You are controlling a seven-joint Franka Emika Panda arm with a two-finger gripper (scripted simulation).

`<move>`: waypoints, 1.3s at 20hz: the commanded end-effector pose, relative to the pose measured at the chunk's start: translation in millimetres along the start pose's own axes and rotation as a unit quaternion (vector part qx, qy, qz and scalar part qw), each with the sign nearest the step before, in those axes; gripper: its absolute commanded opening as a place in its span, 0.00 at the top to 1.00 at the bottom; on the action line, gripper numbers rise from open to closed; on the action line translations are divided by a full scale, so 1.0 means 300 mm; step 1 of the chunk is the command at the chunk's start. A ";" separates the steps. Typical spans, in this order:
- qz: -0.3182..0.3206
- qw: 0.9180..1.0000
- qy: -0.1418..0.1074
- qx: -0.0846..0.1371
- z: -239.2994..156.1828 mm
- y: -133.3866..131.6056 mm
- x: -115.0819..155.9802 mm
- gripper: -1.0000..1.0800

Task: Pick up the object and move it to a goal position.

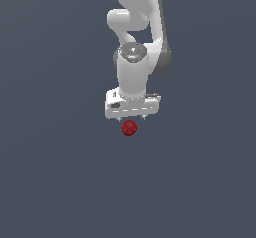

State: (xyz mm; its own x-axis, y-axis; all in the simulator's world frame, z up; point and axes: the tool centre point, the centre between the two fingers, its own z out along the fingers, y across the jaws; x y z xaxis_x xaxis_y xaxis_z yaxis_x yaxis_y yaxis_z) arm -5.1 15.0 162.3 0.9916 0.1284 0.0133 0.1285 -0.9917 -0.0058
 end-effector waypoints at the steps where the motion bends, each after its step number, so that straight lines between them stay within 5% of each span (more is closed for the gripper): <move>1: -0.026 1.000 -0.001 -0.001 0.020 0.004 -0.008 0.04; 8: -0.118 0.993 -0.003 -0.002 0.090 0.014 -0.036 0.04; 26: -0.286 0.958 -0.007 -0.001 0.213 0.023 -0.095 0.04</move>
State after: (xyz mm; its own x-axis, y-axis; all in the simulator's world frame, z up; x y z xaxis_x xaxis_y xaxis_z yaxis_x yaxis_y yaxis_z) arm -30.9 5.1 99.4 0.7686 0.6397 -0.0001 0.6397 -0.7686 0.0003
